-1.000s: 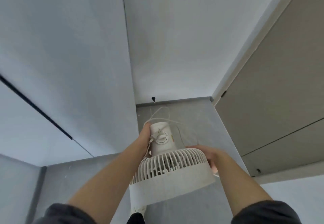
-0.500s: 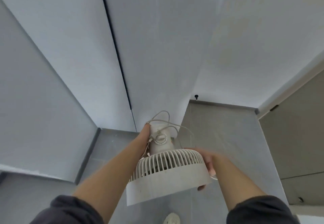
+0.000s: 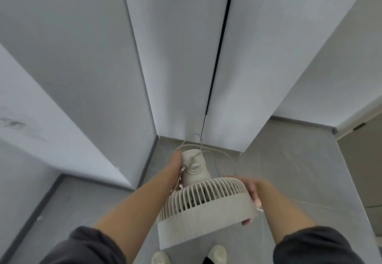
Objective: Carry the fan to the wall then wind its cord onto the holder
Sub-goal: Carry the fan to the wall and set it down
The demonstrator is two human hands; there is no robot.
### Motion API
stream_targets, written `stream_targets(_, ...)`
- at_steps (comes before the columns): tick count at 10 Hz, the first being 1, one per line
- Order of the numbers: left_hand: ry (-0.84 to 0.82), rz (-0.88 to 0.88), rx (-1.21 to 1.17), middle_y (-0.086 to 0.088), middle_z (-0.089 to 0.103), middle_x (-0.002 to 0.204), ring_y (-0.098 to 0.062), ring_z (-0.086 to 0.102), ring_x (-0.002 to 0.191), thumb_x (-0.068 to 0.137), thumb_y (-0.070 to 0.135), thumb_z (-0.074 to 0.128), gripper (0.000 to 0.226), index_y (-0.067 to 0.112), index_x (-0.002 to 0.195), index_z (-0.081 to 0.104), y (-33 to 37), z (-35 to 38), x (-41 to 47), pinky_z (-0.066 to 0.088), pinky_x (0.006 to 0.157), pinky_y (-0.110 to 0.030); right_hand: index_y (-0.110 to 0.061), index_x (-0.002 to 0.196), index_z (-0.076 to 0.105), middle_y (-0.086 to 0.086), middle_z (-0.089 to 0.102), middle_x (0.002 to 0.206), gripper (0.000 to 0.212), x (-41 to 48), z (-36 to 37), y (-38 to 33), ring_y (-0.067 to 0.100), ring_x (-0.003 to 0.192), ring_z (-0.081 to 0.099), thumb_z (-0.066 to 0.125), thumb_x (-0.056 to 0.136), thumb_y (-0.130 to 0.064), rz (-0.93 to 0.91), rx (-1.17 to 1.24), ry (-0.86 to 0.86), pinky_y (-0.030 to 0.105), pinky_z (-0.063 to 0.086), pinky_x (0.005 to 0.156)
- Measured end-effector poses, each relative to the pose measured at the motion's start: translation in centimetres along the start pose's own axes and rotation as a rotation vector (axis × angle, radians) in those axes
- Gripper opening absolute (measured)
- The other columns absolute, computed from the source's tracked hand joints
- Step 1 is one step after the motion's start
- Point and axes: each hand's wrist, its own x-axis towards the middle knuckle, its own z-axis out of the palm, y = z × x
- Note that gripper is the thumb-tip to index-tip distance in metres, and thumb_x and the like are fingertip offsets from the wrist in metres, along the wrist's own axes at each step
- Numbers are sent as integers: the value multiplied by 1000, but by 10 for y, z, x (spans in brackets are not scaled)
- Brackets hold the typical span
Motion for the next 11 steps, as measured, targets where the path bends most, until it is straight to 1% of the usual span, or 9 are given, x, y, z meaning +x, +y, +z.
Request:
stream_targets(1,-27,-36,-47,-16,73,103,-34,68,99,74,63,50,63,12,104,71,-10,-45,-9,50,94,-52,-17,106,63,8,66,100,35,-9,31,-8,27,88,63,57,88,-46,52,-146,31,46,49,84)
stream_targets(2,7,-45,-97,-16,70,94,-31,66,90,88,57,45,56,7,102,67,-13,-74,-35,50,96,-44,-6,109,64,20,61,111,61,3,57,-7,40,99,58,74,71,-52,267,-318,-17,56,47,86)
stream_targets(4,50,-42,-172,-17,69,107,-32,65,97,88,55,43,52,10,100,66,-31,-128,-55,51,94,-44,-9,117,64,19,61,120,75,27,100,-4,41,109,57,77,59,-55,336,-422,-74,60,42,95)
stream_targets(5,82,-84,-174,-16,70,107,-32,66,98,83,61,40,61,8,102,66,-39,-161,-55,50,95,-46,-9,115,64,17,62,117,70,35,129,-2,39,107,58,73,64,-57,260,-427,-93,59,40,98)
stream_targets(7,109,-113,-168,-16,74,100,-34,69,96,71,70,38,74,12,104,71,-47,-257,-19,48,95,-54,-9,116,67,22,64,120,87,64,210,-12,44,112,57,76,48,-62,304,-467,-116,63,36,100)
stream_targets(8,99,-130,-155,-14,73,91,-32,68,91,77,62,39,63,9,93,69,-37,-303,-17,48,96,-48,-10,119,65,20,63,122,88,78,260,-13,44,113,56,77,47,-60,311,-445,-120,63,35,100)
stream_targets(9,84,-123,-183,-12,69,79,-29,65,79,84,58,39,56,9,83,66,-24,-349,-13,49,87,-39,-11,117,67,18,64,122,86,88,306,-23,41,115,57,78,48,-61,269,-462,-131,62,33,103)
stream_targets(10,85,-148,-177,-11,70,85,-29,66,88,80,60,40,55,13,85,67,-13,-383,-4,48,94,-42,-10,116,68,18,65,121,88,92,340,-30,40,115,57,79,45,-61,280,-466,-130,60,35,102)
stream_targets(11,94,-128,-207,-10,65,75,-27,61,73,89,55,36,48,14,80,61,2,-405,-1,49,75,-33,-10,114,70,16,65,120,95,107,362,-36,38,115,58,86,34,-59,265,-467,-147,58,35,104)
